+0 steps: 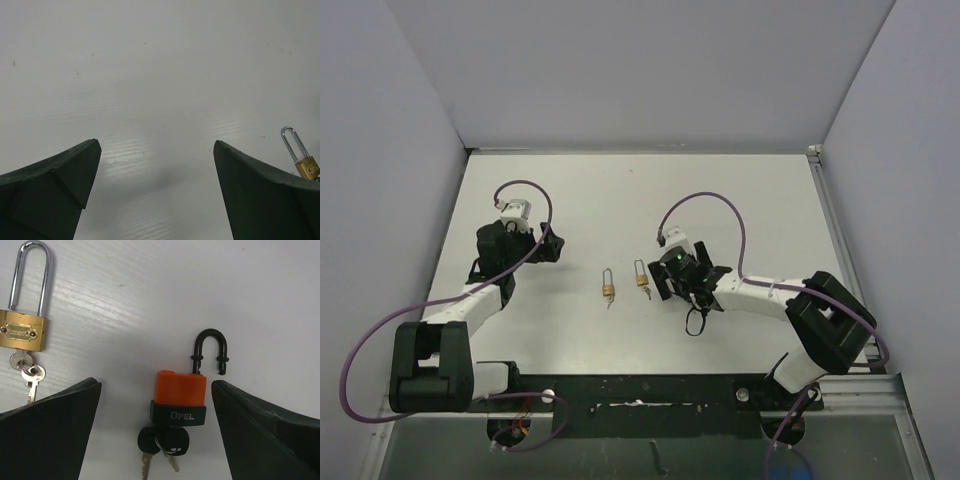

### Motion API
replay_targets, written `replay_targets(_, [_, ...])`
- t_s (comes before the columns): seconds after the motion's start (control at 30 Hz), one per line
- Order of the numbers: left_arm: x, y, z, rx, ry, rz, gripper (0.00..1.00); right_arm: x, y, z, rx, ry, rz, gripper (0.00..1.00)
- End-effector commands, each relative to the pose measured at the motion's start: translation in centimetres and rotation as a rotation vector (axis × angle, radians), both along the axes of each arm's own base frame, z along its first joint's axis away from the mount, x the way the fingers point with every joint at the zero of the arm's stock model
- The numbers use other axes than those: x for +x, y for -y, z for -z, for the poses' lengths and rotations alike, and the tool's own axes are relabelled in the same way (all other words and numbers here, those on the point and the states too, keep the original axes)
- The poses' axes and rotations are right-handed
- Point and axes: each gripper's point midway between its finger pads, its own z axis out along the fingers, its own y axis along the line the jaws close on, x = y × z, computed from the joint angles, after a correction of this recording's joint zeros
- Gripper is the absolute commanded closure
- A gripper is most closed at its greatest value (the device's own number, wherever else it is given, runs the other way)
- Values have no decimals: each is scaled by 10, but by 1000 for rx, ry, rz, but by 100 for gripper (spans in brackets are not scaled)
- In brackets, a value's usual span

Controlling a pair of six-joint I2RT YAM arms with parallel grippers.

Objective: Lock with the key
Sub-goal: Pick up the lock from the center of the board.

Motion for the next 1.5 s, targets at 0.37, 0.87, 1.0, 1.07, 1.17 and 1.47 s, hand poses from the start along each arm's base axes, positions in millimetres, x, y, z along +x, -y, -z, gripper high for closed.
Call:
replay_targets(0.37, [8, 2, -35, -11, 110, 9, 2, 14, 10, -9, -2, 64, 100, 1])
replay_targets(0.87, [8, 2, -34, -2, 105, 9, 2, 3, 34, 7, 76, -19, 155, 4])
replay_targets(1.0, [7, 0, -34, 2, 107, 0, 2, 3, 32, 8, 79, -24, 150, 6])
replay_targets(1.07, [7, -1, -34, 4, 108, -5, 2, 3, 30, 9, 83, -28, 147, 8])
replay_targets(1.17, [8, -1, -33, 4, 106, -7, 2, 2, 28, 11, 80, -43, 142, 17])
replay_targets(1.47, [8, -2, -33, 6, 105, -10, 2, -14, 20, 23, 107, -106, 121, 35])
